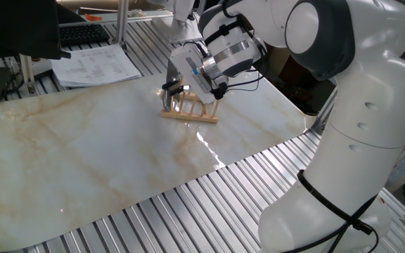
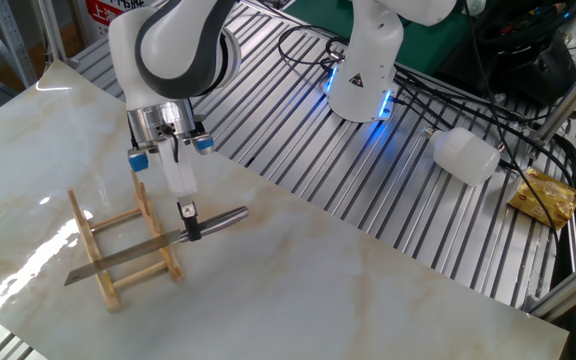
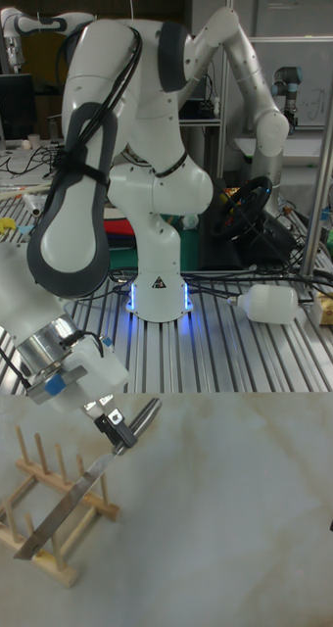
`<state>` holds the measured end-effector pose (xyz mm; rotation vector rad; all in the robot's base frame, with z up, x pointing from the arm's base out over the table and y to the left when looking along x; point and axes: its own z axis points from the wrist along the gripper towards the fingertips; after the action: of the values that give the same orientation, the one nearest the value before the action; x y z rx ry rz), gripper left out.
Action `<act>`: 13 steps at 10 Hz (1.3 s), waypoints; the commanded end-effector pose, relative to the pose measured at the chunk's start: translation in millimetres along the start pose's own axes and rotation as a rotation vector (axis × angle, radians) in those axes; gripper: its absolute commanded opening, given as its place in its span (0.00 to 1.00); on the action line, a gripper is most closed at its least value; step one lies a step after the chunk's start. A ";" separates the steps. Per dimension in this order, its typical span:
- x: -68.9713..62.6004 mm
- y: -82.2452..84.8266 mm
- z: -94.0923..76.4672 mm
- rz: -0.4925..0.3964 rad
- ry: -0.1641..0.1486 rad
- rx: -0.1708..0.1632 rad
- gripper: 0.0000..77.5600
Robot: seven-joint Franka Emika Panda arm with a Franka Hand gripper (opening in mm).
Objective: Put the knife on the knife rack
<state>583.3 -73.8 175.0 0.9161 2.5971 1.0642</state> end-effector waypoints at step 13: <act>-4.6 2.3 -3.9 0.007 -0.004 -0.002 1.00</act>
<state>583.3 -73.6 174.6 0.9177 2.5975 1.0656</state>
